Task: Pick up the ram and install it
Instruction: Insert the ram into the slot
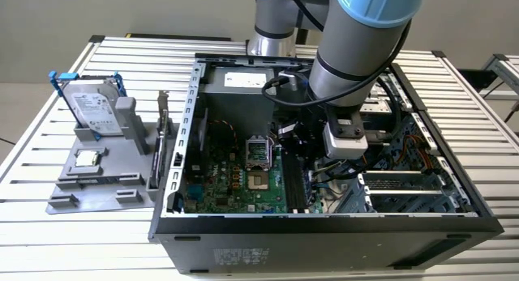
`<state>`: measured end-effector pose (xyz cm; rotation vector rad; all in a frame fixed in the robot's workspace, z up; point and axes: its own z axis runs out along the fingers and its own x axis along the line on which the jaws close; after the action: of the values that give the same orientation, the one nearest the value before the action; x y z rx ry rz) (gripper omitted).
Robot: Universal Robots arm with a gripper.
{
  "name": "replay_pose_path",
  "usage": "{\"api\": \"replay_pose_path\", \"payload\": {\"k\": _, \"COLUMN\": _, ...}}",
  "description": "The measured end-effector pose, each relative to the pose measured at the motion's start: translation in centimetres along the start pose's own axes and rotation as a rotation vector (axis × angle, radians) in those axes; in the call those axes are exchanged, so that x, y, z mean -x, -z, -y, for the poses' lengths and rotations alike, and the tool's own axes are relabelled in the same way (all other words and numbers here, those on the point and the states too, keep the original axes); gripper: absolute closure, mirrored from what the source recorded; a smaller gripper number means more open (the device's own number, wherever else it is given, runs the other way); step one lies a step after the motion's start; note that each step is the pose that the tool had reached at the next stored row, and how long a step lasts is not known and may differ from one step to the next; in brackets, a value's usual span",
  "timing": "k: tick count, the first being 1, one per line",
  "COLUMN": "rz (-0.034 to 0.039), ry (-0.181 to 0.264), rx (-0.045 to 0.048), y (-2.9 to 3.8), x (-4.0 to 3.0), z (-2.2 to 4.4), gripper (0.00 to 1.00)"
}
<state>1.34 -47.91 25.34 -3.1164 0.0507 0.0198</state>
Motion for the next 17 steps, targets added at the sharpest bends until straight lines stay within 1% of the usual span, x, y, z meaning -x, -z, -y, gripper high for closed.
{"api": "replay_pose_path", "payload": {"k": 8, "rz": 0.0, "ry": 0.0, "rx": 0.0, "y": -0.08, "x": 0.0, "z": 0.0, "gripper": 1.0}}
{"api": "replay_pose_path", "payload": {"k": 17, "rz": 0.0, "ry": 0.001, "rx": 0.0, "y": -0.47, "x": 0.0, "z": 0.03, "gripper": 1.0}}
